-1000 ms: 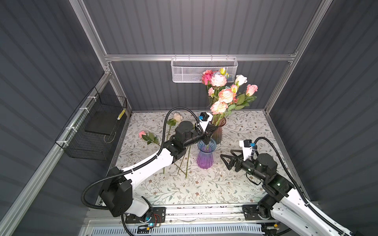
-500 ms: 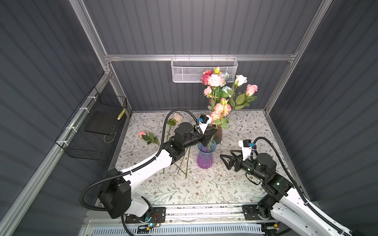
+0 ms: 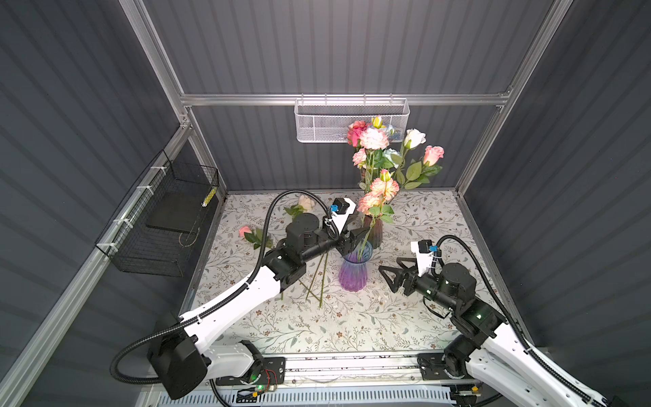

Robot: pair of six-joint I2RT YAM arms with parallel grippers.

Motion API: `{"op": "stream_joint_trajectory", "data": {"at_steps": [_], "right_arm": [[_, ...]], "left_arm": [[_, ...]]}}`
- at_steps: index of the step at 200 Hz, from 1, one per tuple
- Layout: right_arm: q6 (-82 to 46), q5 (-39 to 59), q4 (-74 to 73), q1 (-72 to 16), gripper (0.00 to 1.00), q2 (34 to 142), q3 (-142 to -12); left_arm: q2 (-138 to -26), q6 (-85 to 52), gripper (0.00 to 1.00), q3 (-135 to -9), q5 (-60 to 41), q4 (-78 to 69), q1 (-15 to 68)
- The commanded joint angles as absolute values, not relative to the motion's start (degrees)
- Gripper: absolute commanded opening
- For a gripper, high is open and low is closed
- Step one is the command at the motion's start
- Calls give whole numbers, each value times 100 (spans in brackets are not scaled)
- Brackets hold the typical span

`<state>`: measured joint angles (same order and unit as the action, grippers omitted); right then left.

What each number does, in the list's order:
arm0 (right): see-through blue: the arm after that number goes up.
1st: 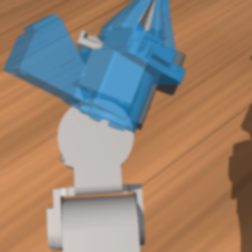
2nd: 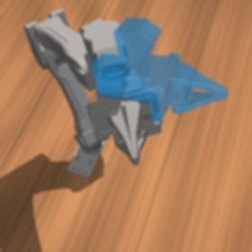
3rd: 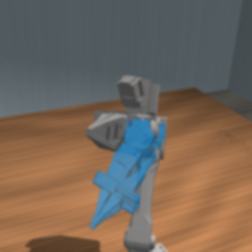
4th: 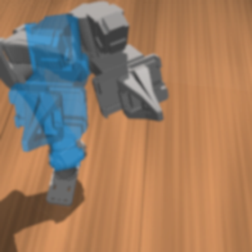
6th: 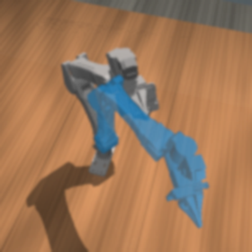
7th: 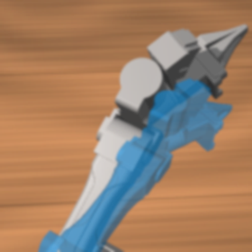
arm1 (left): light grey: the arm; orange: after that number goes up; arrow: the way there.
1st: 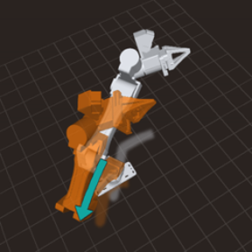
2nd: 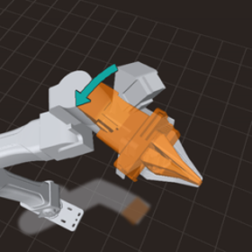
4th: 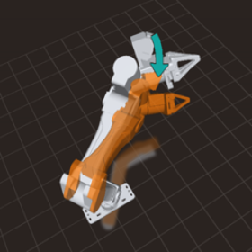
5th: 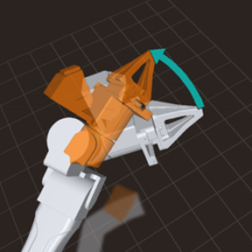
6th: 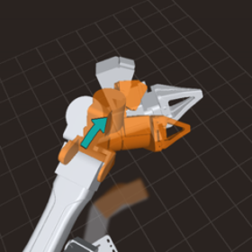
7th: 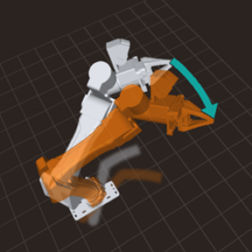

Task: Arrange the flowers into the vase
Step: 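Open the left gripper and draw it back toward the loose roses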

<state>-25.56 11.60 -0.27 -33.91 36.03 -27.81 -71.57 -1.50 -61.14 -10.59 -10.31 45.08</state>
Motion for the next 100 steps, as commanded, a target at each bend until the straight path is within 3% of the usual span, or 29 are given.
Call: {"op": "stream_joint_trajectory", "data": {"at_steps": [1, 33, 56, 84, 100], "right_arm": [[-2479, 1210, 4, -3404, 99, 3591, -2970], [-2522, 1212, 26, -3402, 98, 3554, -2962], [-2531, 1222, 68, -3405, 97, 3501, -2921], [-2492, 1205, 86, -3402, 93, 3487, -2866], [-2421, 1198, 159, -3405, 85, 3535, -2891]], "left_arm": [[-6721, -7, 70, -5942, -474, -582, 4534], [-6118, -495, 86, -5069, 1458, -677, 4535], [-5999, -963, 87, -4644, 2744, -183, 4504], [-6233, -1805, 74, -4530, 2924, 604, 3873], [-6460, -2638, 54, -4596, 2592, 1052, 3141]]}}
